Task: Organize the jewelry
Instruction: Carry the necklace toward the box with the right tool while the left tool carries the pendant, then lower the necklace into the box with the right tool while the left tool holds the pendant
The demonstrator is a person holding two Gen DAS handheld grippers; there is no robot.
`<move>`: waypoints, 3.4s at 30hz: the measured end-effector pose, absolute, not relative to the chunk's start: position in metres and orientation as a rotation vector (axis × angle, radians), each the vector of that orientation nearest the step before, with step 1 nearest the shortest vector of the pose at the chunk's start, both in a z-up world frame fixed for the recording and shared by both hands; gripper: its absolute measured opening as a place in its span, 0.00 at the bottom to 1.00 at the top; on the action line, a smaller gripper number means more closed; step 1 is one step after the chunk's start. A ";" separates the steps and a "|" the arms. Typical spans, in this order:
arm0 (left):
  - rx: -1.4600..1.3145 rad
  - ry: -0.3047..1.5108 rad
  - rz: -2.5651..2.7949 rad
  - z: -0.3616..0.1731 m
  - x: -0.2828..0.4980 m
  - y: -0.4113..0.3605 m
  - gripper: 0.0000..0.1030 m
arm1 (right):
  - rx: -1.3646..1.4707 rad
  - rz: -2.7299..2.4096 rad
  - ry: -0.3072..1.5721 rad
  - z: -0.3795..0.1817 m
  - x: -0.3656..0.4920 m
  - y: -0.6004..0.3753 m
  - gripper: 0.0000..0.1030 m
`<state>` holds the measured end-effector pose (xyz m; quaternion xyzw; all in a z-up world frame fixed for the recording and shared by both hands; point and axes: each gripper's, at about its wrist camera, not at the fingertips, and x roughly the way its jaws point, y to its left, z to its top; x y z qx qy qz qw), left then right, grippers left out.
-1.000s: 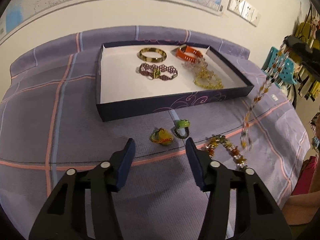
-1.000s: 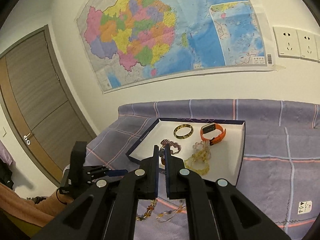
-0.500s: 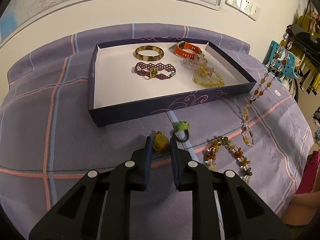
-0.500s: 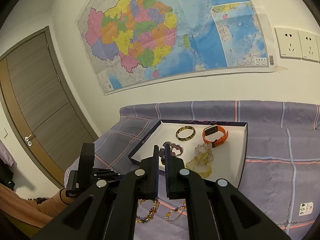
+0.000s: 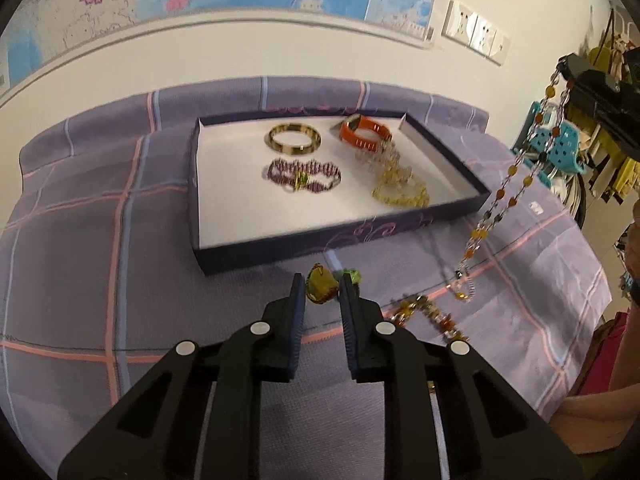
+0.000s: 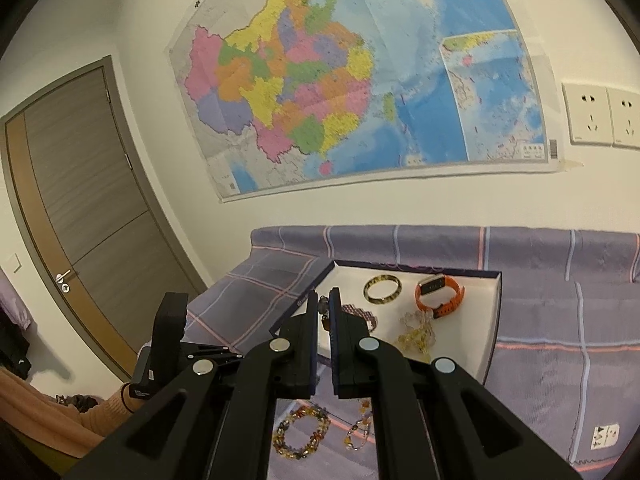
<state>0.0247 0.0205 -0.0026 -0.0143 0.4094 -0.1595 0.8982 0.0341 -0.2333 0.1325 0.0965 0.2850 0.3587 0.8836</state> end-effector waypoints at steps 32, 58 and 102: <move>-0.029 0.746 -0.336 0.042 0.046 0.019 0.17 | 0.181 0.748 0.484 0.175 0.061 -0.225 0.04; -0.013 0.782 -0.319 0.029 0.079 0.011 0.17 | 0.226 0.700 0.559 0.149 0.107 -0.224 0.04; -0.001 0.945 -0.272 -0.029 0.129 -0.006 0.17 | 0.252 0.653 0.744 0.075 0.146 -0.221 0.04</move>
